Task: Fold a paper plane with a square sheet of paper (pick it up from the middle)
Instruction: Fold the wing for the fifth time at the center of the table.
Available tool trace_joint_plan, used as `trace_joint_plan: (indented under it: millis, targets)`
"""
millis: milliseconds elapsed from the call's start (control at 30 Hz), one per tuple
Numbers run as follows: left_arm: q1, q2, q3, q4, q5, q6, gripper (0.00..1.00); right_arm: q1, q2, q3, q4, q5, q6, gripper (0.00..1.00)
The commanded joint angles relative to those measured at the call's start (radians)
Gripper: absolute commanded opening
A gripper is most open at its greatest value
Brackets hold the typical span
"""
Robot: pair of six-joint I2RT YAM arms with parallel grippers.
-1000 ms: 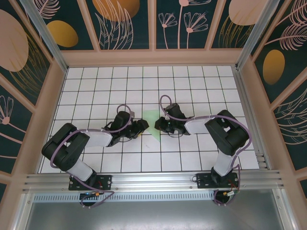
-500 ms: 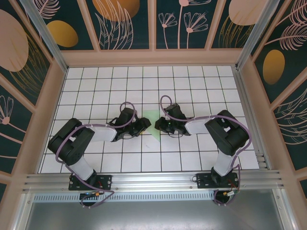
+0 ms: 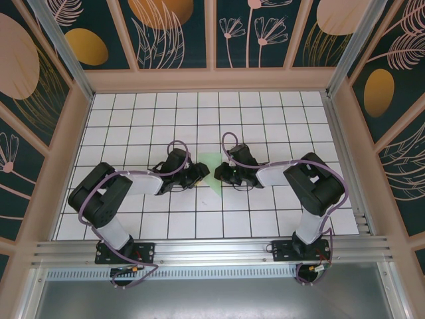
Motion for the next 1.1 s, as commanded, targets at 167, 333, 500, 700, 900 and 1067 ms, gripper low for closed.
trace_joint_plan:
  millis: [167,333,500,700,900,1067]
  targets:
    - [-0.005,-0.038,0.045,-0.216,-0.108,0.081,0.54,-0.009,0.012,-0.044,-0.105,0.031,-0.003,0.15]
    - [-0.005,0.021,0.104,-0.221,-0.059,0.085,0.51,-0.007,0.02,-0.051,-0.082,0.019,-0.002,0.15]
    - [-0.005,0.065,0.139,-0.205,-0.025,0.072,0.49,-0.009,0.027,-0.055,-0.07,0.011,-0.004,0.15]
    - [-0.005,0.066,0.151,-0.18,-0.002,0.059,0.4,-0.016,0.031,-0.059,-0.063,0.0,-0.01,0.15]
    - [-0.005,0.047,0.127,-0.161,-0.01,0.052,0.24,-0.026,0.02,-0.068,-0.063,0.005,-0.032,0.15]
    - [-0.006,0.047,0.11,-0.151,-0.031,0.053,0.12,-0.028,-0.02,-0.072,-0.071,0.031,-0.111,0.2]
